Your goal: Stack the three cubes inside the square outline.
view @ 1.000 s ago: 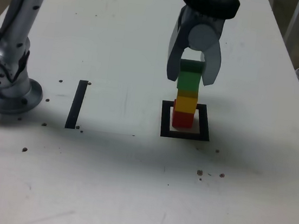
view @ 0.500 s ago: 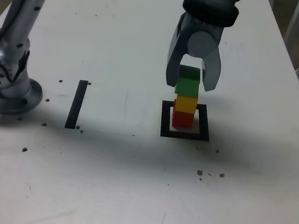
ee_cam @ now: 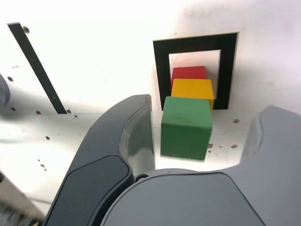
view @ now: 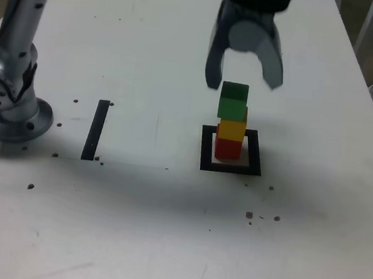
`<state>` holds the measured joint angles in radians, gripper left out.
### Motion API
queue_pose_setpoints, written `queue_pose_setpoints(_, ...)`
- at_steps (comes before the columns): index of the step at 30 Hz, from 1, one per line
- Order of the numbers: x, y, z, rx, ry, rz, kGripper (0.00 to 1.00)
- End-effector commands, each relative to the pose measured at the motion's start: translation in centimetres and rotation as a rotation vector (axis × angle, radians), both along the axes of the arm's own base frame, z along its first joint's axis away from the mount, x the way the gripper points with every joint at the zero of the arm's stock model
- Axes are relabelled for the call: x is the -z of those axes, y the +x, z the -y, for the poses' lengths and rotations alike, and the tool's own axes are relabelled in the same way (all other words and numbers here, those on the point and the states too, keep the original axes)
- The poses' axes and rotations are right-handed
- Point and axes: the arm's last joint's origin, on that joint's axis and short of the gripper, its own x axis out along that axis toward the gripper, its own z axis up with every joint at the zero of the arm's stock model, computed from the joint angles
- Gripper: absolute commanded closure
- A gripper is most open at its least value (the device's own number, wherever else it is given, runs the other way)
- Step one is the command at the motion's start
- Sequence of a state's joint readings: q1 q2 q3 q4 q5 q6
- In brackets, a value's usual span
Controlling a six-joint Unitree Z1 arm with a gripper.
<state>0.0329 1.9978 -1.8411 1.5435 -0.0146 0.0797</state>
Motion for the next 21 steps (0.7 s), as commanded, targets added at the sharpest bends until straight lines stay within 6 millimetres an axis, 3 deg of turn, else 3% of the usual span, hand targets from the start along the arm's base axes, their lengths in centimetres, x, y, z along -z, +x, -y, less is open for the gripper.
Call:
queue_pose_setpoints(1,-1.1,-1.3,0.0,-0.011,0.030,0.017,0.01)
queue_pose_setpoints(9,-2.4,-5.7,-0.5,-0.058,0.055,0.005,0.01)
queue_pose_setpoints(21,0.0,-14.0,-0.5,-0.083,0.074,-0.072,0.00)
